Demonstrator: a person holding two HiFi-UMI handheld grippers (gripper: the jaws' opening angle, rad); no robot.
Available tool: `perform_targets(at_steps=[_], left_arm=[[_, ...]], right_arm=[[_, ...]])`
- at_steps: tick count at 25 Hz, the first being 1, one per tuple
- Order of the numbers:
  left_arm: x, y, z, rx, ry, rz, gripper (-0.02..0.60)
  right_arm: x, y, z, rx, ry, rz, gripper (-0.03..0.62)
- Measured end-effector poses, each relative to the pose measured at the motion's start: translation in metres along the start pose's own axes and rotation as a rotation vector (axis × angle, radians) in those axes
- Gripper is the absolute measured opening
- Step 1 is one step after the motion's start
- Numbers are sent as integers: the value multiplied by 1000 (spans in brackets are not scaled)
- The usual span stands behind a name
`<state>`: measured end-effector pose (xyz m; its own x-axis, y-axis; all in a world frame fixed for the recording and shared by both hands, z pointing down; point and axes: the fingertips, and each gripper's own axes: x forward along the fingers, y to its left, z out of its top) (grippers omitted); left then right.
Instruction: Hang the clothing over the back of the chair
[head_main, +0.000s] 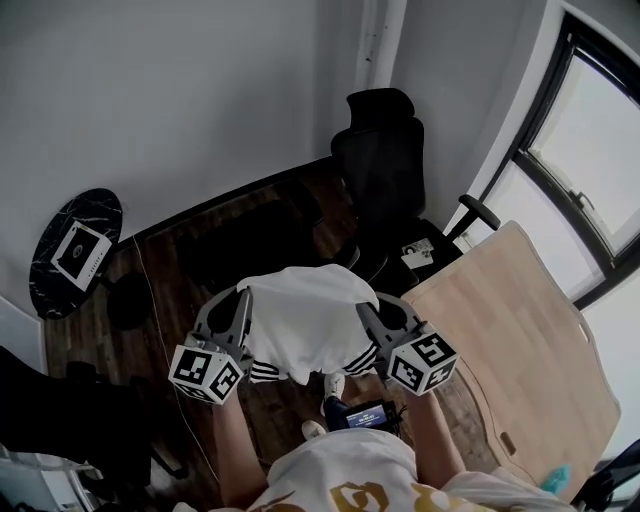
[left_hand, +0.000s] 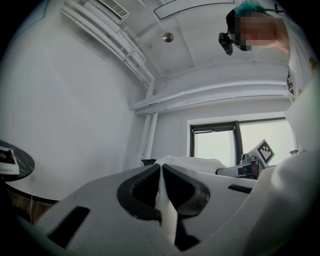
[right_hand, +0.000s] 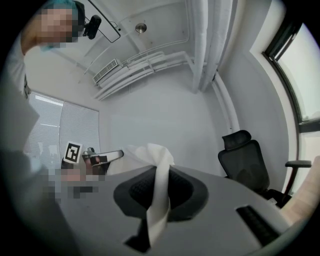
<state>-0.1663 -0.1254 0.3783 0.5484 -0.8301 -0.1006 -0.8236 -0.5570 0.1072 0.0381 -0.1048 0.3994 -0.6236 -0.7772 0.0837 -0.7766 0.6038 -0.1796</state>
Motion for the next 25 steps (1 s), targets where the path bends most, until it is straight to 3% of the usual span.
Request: perform_targets(at_steps=[9, 25], left_arm=[[18, 9, 27, 22, -45, -20, 29], [77, 41, 51, 27, -55, -47, 29]], right_arm=[[12, -4, 37, -40, -73, 31, 32], [57, -38, 88, -142, -98, 32, 32]])
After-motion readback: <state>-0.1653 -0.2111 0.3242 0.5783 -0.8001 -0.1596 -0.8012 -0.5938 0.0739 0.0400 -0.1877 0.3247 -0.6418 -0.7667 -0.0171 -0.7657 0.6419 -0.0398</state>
